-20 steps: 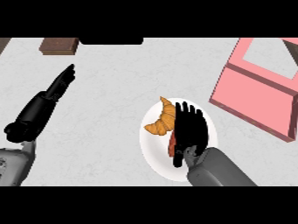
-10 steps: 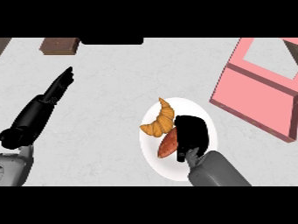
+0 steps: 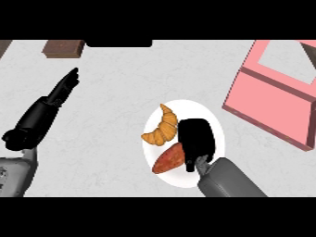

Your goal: Pick the sweet potato from the plate and place it in the cardboard box

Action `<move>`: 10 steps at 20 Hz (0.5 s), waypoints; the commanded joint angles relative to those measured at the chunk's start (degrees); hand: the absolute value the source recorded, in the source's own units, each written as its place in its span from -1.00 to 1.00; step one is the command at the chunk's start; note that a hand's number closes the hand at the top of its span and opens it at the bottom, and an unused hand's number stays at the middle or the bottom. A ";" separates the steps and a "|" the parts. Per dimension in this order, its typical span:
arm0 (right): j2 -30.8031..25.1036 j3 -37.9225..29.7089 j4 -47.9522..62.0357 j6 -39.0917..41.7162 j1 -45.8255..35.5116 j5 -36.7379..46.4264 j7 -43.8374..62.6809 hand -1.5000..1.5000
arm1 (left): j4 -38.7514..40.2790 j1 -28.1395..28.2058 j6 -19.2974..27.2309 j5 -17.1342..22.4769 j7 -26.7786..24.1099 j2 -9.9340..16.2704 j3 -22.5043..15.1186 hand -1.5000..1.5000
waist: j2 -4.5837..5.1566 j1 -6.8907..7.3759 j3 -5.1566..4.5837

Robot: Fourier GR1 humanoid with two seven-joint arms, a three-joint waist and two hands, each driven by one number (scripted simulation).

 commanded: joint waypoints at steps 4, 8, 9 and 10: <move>-0.70 9.52 -5.23 0.40 -2.36 -4.97 -24.87 1.00 | -0.27 -0.18 0.33 -0.55 -0.04 -1.12 -0.80 0.00 | 0.27 1.07 0.14; -6.13 9.00 -11.13 -6.35 0.21 -3.30 -32.92 1.00 | -0.93 0.49 -1.60 0.57 0.50 0.79 0.96 0.00 | -0.02 -0.18 0.10; -8.23 6.49 -12.17 -7.45 -0.82 -3.83 -35.44 1.00 | 0.03 0.64 -0.25 -0.70 0.17 -1.18 -0.45 0.00 | 0.04 -0.40 0.10; -7.63 7.86 -17.34 -4.63 -0.12 -3.37 -33.02 1.00 | -1.03 1.37 0.78 -1.48 0.87 -1.98 -0.97 0.00 | -0.13 -0.54 0.08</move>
